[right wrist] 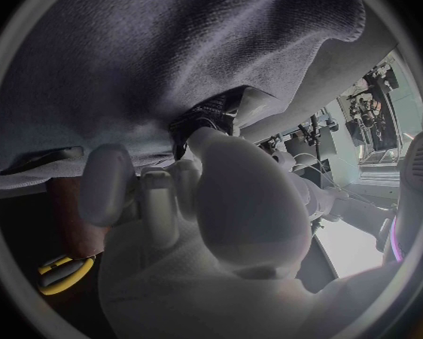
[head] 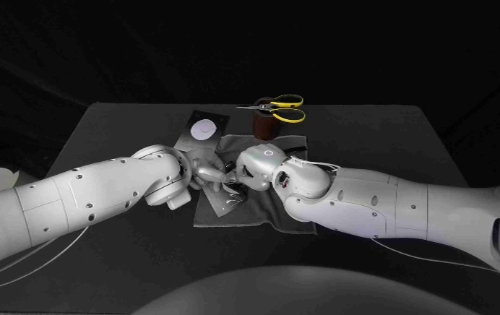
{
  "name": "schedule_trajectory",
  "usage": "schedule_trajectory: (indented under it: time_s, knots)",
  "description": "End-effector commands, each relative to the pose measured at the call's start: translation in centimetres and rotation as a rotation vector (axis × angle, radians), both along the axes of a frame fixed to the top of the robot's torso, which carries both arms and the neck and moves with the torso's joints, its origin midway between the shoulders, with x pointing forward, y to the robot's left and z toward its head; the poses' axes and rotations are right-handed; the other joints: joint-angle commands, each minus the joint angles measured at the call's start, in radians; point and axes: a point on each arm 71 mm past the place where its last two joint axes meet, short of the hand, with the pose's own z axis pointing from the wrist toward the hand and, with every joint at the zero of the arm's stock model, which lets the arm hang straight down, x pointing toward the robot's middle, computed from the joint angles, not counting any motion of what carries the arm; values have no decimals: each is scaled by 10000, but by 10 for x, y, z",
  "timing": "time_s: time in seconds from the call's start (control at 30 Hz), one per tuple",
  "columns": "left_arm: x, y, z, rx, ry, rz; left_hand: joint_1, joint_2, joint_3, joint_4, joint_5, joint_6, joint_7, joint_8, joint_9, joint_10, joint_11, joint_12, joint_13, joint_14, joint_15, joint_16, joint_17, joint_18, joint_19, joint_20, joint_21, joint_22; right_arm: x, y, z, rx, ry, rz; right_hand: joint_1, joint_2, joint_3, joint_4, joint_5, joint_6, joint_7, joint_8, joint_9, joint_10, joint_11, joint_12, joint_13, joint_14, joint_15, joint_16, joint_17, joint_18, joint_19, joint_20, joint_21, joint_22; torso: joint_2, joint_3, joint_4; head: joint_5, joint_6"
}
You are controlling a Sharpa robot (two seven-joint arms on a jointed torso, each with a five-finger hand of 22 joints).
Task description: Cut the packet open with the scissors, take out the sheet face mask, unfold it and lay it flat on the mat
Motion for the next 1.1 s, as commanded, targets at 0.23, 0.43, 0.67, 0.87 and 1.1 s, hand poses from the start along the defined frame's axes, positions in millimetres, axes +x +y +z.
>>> schedule_trajectory:
  time_s: [0.23,0.43,0.67,0.87,1.1]
  knots:
    - [-5,1,-6,-30,390,60,65,208,1414,-1375,-40,-71,-1,23,550,-79,-7,30,-38,321,-41,-41,-9,7,-205,19,-138,-167,-1,-13,-4,11,-95,-303,-139,9,338,-190,63,137,-97,455,409,490,-208,161,1550,1065,-109,84,2595,-32,117,-80,197,813,-1,2,-2,13,2]
    - [-4,1,-5,-152,328,183,55,213,1385,-1358,-59,-87,6,21,561,-90,1,30,-52,314,-32,-50,-20,22,-258,30,-172,-231,-4,-14,3,556,-307,-284,-189,-12,421,-235,63,135,-105,524,446,531,-216,235,1602,1070,-118,99,2617,-51,155,-92,291,869,0,-1,-1,16,2]
    - [-4,0,-5,-243,295,279,53,216,1372,-1351,-68,-95,9,20,566,-95,3,30,-59,306,-29,-62,-40,28,-282,37,-188,-260,-9,-17,13,1212,-527,-261,-242,-35,475,-259,63,132,-111,574,473,557,-223,283,1636,1074,-126,108,2630,-65,185,-101,365,913,-2,-2,-1,19,2]
    - [-4,1,-5,-325,291,357,52,219,1362,-1347,-73,-100,10,19,569,-99,5,29,-65,302,-26,-66,-46,27,-281,41,-190,-258,-14,-22,24,1705,-601,-306,-262,-41,492,-265,63,131,-114,592,482,567,-226,301,1649,1074,-128,108,2630,-68,191,-104,377,922,-1,3,-1,28,2]
    - [-4,0,-4,-439,234,427,52,219,1362,-1347,-73,-100,10,19,569,-99,5,29,-65,302,-26,-66,-46,27,-281,41,-190,-258,-21,-29,43,2548,-473,-386,-278,-47,508,-272,62,130,-115,606,490,572,-229,308,1655,1074,-132,108,2630,-73,201,-107,404,937,-4,7,-14,55,2]
